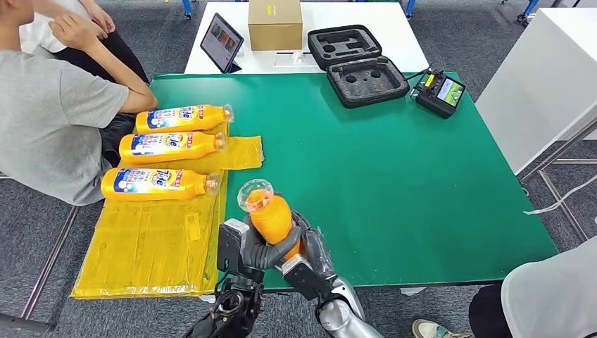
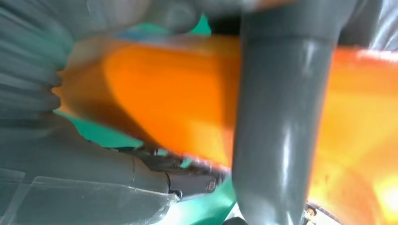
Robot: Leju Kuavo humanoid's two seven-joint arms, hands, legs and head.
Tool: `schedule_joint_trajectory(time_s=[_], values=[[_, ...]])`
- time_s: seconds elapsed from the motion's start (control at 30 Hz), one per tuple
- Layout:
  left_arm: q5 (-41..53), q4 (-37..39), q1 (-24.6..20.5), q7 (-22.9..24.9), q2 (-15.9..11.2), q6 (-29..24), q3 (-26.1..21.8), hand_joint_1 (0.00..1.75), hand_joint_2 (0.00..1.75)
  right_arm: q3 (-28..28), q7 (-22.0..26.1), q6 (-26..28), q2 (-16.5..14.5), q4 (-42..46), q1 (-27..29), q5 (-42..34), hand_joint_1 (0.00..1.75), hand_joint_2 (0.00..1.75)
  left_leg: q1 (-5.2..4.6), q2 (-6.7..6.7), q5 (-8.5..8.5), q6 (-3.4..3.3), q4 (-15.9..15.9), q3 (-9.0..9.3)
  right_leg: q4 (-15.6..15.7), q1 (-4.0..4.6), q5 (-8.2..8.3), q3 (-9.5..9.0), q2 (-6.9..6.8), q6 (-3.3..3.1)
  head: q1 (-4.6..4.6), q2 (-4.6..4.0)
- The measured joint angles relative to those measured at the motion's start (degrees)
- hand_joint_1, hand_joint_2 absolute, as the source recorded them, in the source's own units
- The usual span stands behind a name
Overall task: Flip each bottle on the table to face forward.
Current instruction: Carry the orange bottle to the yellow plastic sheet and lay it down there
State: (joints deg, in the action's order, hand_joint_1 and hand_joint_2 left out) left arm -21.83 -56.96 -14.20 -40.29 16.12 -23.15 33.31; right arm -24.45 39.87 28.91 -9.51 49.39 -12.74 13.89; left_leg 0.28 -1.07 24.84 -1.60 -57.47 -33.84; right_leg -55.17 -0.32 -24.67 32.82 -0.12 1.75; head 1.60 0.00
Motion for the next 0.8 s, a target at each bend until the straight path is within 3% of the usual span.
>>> schedule_joint_trajectory(time_s=[0.37, 0.8], values=[[0.6, -1.5, 0.6, 0.1, 0.0, 0.1, 0.1, 1.75, 1.75, 0.0, 0.1, -3.6, 0.4, 0.0, -0.4, -3.8, 0.0, 1.75, 0.0, 0.0, -0.01, 0.0, 0.0, -0.01, 0.0, 0.0, 0.0, 0.01, 0.0, 0.0, -0.02, 0.0], [0.5, -3.5, 1.3, 0.1, -0.4, -0.2, 0.1, 1.75, 1.75, -0.1, 0.2, -3.7, 0.5, 0.6, -0.3, -4.6, 0.0, 1.75, 0.0, 0.0, -0.01, 0.01, 0.0, -0.01, 0.0, 0.0, 0.01, 0.02, 0.0, 0.0, -0.02, 0.0]])
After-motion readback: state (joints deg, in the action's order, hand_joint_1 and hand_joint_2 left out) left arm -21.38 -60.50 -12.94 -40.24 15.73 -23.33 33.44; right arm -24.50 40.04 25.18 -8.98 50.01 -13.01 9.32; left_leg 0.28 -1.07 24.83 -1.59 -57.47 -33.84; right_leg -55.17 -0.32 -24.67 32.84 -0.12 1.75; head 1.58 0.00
